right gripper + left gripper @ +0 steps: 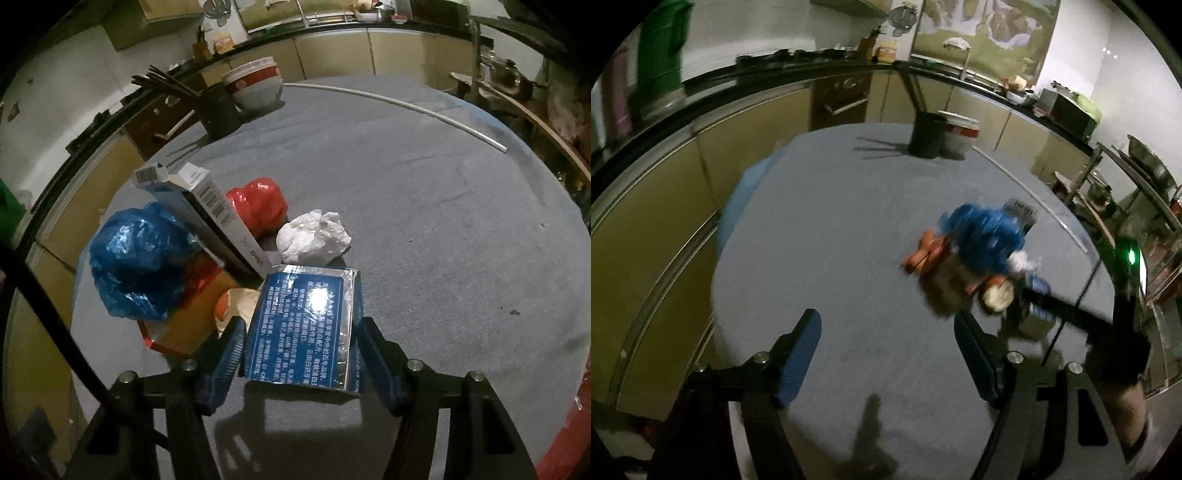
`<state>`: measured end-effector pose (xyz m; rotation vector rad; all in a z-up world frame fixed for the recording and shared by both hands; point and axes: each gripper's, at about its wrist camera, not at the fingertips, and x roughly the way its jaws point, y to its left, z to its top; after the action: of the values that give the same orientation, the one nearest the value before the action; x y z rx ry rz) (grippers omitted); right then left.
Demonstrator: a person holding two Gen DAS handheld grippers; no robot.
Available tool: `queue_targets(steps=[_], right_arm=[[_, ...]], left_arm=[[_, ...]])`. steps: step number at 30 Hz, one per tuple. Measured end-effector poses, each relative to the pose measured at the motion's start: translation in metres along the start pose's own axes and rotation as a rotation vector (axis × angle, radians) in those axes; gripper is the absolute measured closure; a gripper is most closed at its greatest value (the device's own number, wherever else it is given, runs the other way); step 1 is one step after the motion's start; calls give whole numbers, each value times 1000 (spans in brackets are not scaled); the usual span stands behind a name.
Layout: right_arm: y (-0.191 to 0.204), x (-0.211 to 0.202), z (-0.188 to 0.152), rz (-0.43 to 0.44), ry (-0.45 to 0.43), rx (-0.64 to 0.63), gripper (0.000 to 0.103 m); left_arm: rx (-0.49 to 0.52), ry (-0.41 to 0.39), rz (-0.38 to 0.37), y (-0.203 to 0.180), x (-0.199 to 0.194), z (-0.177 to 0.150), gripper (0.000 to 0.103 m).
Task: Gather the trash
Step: 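Grasp the flat blue toothpaste box with the right gripper while the left gripper approaches the blue bag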
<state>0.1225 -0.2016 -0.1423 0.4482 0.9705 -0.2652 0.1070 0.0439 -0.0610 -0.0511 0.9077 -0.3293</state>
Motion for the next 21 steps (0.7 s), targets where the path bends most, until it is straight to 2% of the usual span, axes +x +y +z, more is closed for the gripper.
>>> queue_targets(steps=[4, 6, 9, 13, 18, 21], right_arm=[[-26, -10, -4, 5, -6, 20, 39], [-42, -17, -7, 4, -11, 38, 39], [-61, -25, -13, 8, -10, 57, 39], [-77, -31, -18, 38, -9, 77, 39], [-83, -32, -22, 60, -16, 72, 39], [-84, -33, -23, 68, -18, 68, 39]], left_arm=[[3, 30, -91, -26, 17, 30, 27], [0, 44, -136, -40, 27, 43, 22], [14, 91, -168, -64, 50, 58, 20], [35, 172, -173, -88, 81, 71, 20], [68, 168, -134, -100, 101, 74, 20], [90, 165, -114, -100, 109, 70, 46]])
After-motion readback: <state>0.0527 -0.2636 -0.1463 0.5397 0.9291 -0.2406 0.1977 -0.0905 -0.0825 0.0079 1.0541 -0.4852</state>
